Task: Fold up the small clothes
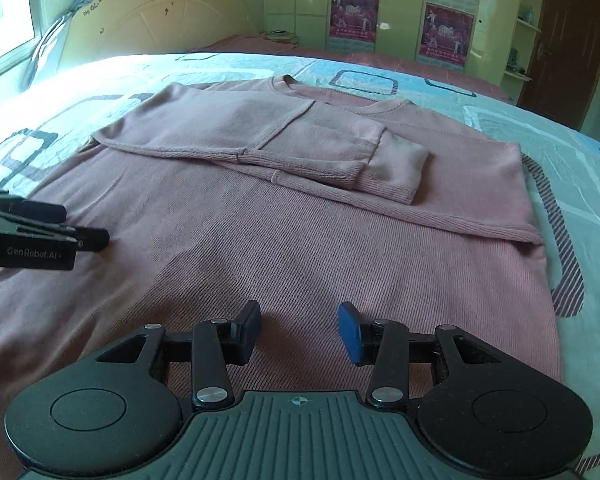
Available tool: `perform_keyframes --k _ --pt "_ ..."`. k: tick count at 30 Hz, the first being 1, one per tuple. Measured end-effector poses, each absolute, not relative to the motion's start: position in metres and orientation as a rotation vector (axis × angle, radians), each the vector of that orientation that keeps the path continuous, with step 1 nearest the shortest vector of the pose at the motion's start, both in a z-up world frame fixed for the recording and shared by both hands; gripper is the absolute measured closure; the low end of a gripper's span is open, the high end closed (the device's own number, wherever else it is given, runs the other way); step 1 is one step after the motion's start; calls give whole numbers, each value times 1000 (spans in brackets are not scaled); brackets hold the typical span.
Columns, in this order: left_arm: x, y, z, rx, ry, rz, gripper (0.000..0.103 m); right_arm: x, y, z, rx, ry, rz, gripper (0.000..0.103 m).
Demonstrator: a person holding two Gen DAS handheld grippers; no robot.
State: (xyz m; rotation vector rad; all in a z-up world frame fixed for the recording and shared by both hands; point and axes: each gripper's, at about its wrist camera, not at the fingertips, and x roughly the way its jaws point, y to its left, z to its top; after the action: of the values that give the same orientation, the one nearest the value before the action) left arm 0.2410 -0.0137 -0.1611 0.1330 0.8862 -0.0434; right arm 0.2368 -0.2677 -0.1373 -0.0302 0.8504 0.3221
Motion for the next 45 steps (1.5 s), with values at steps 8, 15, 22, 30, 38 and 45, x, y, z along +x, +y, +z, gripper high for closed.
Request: perform_keyframes --k 8,15,22,30,38,45 --pt "217 -6 -154 130 875 -60 41 203 -275 -126 -11 831 236 60" --pt "174 0 -152 115 867 -117 41 162 -248 -124 -28 853 242 60" --pt "146 20 -154 115 860 -113 40 127 -261 -131 -35 872 136 60" --pt "125 45 -140 98 819 -102 41 93 -282 -118 -9 860 52 60" --pt "108 70 -135 97 815 -79 32 70 -302 -118 46 863 -14 38" --pt "94 101 -140 43 847 -40 32 59 -320 -117 74 851 -55 29"
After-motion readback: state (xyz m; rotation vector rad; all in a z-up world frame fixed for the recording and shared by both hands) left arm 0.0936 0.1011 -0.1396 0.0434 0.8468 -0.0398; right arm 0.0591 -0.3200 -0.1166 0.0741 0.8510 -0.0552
